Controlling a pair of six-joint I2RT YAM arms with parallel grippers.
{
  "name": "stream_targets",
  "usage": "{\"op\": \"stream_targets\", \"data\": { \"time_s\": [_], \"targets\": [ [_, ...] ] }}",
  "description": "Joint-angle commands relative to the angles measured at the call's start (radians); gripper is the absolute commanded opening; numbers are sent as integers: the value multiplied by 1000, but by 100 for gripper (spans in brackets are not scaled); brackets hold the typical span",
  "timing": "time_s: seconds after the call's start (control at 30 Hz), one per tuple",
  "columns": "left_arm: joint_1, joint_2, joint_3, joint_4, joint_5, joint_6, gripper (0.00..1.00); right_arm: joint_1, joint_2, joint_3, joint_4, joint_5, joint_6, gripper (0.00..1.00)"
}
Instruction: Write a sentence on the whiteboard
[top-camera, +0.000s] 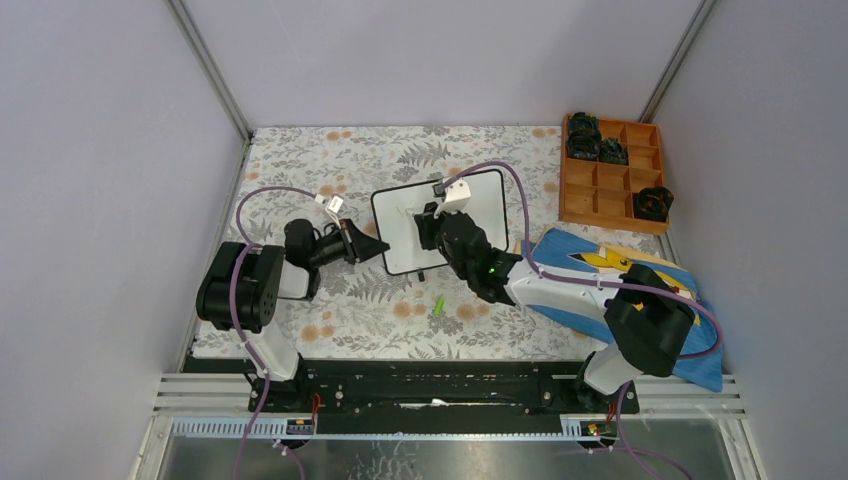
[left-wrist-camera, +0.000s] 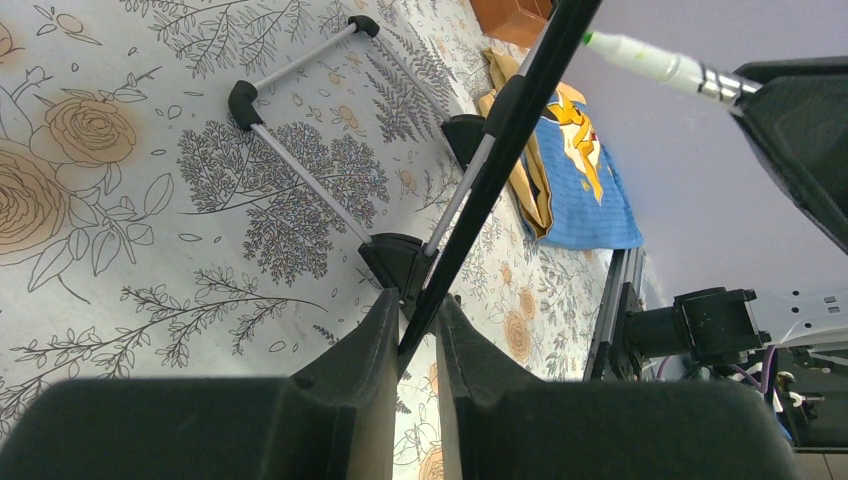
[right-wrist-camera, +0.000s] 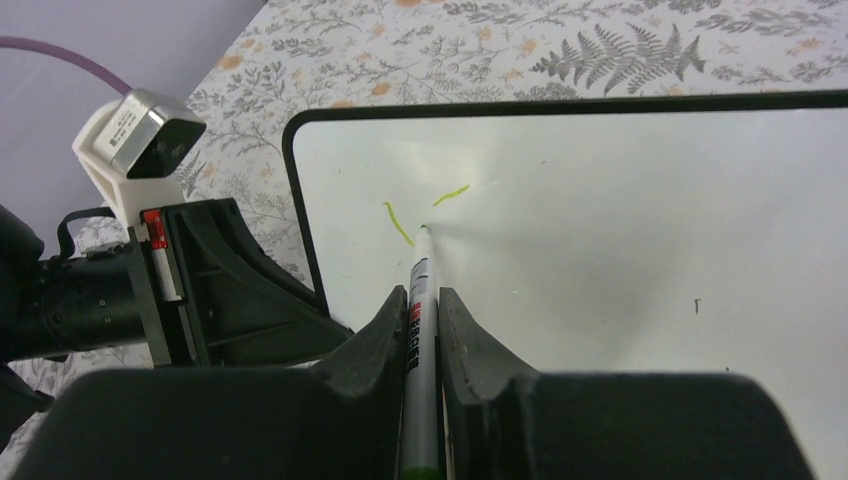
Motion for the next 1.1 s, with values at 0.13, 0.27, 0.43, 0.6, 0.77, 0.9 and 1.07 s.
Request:
{"op": "stream_targets", "data": {
  "time_s": [0.13, 0.27, 0.43, 0.6, 0.77, 0.9, 1.07],
  "targets": [
    [-5, -5, 16, -47, -19, 24, 3, 0, 8, -23, -27, -65, 44, 0],
    [-5, -6, 16, -49, -19, 24, 3, 6, 16, -28, -47, -102, 51, 0],
    [-6, -7, 16, -51, -21, 25, 3, 10, 27, -28, -67, -134, 60, 0],
    [-7, -7, 16, -58, -20, 29, 3, 11, -11, -29, -75, -115, 55, 0],
    [-7, -8, 17, -64, -23, 33, 2, 10, -106, -73, -29, -36, 29, 0],
    [-9, -8, 19, -65, -23, 33, 2, 2, -138, -78, -14, 41, -12, 0],
    [-12, -11, 18, -72, -23, 37, 2, -9, -122, -58, -2, 31, -19, 0]
  ]
}}
